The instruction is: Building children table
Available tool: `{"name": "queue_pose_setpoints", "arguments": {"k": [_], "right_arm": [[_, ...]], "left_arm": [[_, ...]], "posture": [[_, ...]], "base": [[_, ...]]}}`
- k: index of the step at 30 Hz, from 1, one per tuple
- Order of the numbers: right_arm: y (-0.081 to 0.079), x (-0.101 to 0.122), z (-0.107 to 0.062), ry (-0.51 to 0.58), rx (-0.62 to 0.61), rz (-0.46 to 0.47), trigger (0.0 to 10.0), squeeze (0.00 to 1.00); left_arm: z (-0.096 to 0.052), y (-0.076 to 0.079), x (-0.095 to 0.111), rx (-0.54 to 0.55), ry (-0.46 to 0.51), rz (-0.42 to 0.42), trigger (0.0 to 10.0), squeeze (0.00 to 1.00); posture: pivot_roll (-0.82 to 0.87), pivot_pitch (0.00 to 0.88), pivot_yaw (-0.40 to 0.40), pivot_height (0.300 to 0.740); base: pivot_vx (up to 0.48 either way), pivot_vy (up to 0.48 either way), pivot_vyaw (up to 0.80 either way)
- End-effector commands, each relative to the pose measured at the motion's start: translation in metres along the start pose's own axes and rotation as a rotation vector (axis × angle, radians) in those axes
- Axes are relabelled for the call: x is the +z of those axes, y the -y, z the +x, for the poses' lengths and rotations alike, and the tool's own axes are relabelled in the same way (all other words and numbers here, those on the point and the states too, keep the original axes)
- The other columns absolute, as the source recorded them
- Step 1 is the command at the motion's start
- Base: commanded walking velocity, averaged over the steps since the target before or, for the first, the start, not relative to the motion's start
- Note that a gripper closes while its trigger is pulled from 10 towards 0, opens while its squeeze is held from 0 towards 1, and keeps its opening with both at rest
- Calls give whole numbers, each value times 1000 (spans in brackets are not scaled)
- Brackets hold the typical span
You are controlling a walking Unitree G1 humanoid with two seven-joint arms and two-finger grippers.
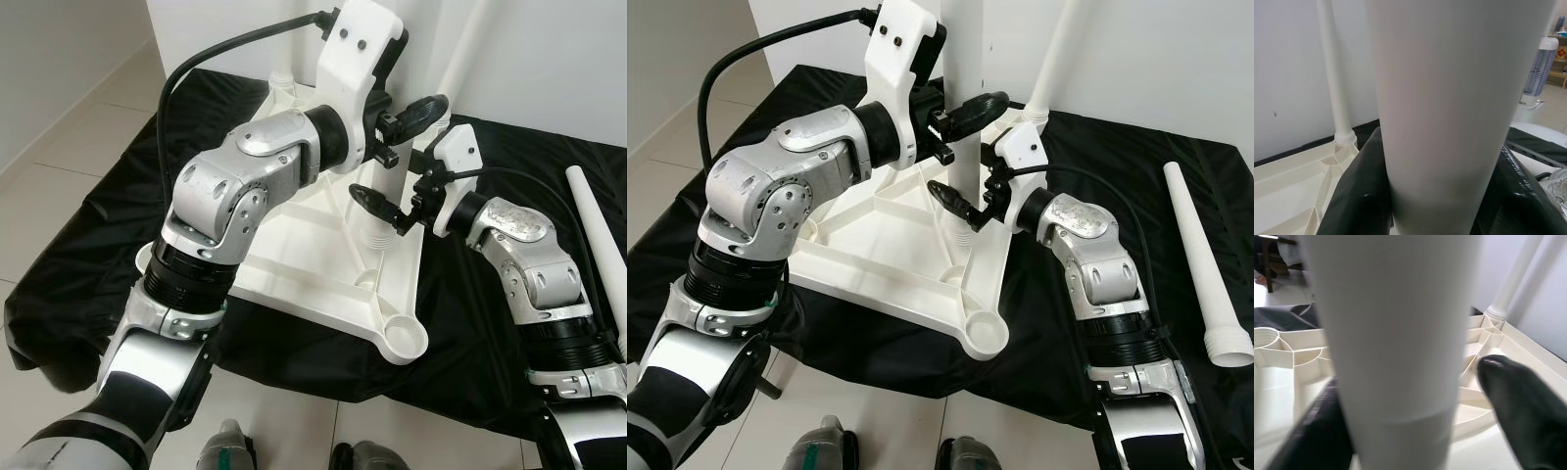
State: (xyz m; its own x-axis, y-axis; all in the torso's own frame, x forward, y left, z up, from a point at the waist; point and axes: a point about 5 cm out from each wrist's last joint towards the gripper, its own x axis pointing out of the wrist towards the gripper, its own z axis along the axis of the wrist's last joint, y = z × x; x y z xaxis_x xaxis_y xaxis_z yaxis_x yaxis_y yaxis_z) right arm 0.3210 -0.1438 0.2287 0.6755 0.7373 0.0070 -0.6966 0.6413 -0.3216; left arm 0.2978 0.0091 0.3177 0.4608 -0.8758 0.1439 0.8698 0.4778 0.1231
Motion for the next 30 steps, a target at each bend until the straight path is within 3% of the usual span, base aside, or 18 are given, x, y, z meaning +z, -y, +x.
{"name": "queue_pose_setpoints", "arguments": {"k": [1,2,10,11,13,14,15,16,17,18,19,26,27,28,30], "right_arm": [[2,-3,-2,-24,-9,9,1137,0],[3,-4,-2,-30,-9,13,0,0],[2,-6,-5,-60,16,-3,0,0],[2,-7,-5,-65,20,-7,2118,0],[2,-7,-5,-65,20,-7,2118,0],[1,-8,-5,-72,20,-15,7020,0],[1,-8,-5,-72,20,-15,7020,0],[1,-9,-5,-75,16,-11,10000,0],[1,-9,-3,-70,2,-3,10000,0],[1,-9,-3,-70,2,-3,10000,0],[1,-9,-2,-63,-15,12,10000,0],[4,-10,2,-20,-123,85,10000,0],[6,-11,2,-1,-174,112,10000,0],[7,-12,2,14,-214,130,10000,0],[7,-12,2,14,-214,130,10000,0]], "left_arm": [[1,6,7,-42,26,28,10000,0],[1,7,7,-42,27,30,10000,0],[2,8,7,-48,28,36,10000,0],[2,9,7,-52,28,37,10000,0],[2,9,7,-52,28,37,10000,0],[2,10,7,-57,28,39,10000,0],[2,10,7,-57,28,39,10000,0],[2,11,7,-62,29,40,10000,0],[2,13,7,-85,34,-2,10000,886],[2,13,7,-85,34,-2,10000,886],[1,15,7,-103,42,-12,10000,1000],[0,14,8,-92,55,-37,10000,1000],[-1,11,8,-72,63,-78,10000,420],[-2,8,9,-58,75,-107,10000,0],[-2,8,9,-58,75,-107,10000,0]], "posture": [[-11,10,-56,740],[-12,10,-56,740],[-15,13,-54,740],[-14,14,-53,740],[-14,14,-53,740],[-13,15,-52,740],[-13,15,-52,740],[-12,15,-50,740],[-10,17,-50,740],[-10,17,-50,740],[-9,18,-50,740],[-4,24,-48,740],[-4,27,-46,740],[-4,29,-43,740],[-4,29,-43,740]], "base": [[0,0,0],[0,0,0],[0,0,0],[0,0,0],[0,0,0],[0,0,0],[0,0,0],[0,0,0],[0,0,0],[0,0,0],[0,0,0],[0,0,0],[0,0,0],[0,0,0],[0,0,0]]}}
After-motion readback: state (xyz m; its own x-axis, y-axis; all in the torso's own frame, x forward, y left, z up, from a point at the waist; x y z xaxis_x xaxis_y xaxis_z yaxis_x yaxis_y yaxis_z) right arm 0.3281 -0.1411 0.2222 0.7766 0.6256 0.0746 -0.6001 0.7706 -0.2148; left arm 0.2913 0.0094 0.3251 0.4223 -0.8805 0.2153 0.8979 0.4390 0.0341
